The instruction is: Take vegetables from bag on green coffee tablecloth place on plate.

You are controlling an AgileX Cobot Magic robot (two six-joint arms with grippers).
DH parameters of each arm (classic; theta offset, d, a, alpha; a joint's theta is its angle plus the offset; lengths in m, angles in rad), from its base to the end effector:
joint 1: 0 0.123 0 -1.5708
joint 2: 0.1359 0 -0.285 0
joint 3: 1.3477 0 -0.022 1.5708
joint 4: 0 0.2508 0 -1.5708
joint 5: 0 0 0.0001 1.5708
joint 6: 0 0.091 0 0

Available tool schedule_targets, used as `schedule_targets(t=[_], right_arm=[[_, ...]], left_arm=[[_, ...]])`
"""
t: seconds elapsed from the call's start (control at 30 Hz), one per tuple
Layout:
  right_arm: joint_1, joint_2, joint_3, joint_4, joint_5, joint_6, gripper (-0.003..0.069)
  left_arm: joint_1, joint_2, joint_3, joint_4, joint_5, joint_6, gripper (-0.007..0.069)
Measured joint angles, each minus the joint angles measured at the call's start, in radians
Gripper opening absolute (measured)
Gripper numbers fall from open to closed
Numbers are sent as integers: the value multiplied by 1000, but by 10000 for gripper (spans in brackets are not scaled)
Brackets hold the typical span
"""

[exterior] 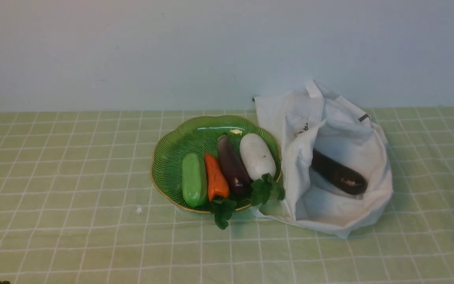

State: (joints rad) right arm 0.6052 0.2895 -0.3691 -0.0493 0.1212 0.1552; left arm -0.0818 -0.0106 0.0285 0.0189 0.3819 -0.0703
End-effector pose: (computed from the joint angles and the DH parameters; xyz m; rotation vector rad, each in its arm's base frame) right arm 0.0620 0.0422 0.3080 -0.3784 1.5048 0.5614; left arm 0.0523 -0.0036 0.1699 0.0225 1.8841 -0.0856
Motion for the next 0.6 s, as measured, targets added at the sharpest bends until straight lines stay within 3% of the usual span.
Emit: schedule_targets(t=[0.6], right_arm=[[0, -19, 28, 0, -5, -20, -15]], left_arm=[[0, 0, 0, 0, 0, 0, -4]])
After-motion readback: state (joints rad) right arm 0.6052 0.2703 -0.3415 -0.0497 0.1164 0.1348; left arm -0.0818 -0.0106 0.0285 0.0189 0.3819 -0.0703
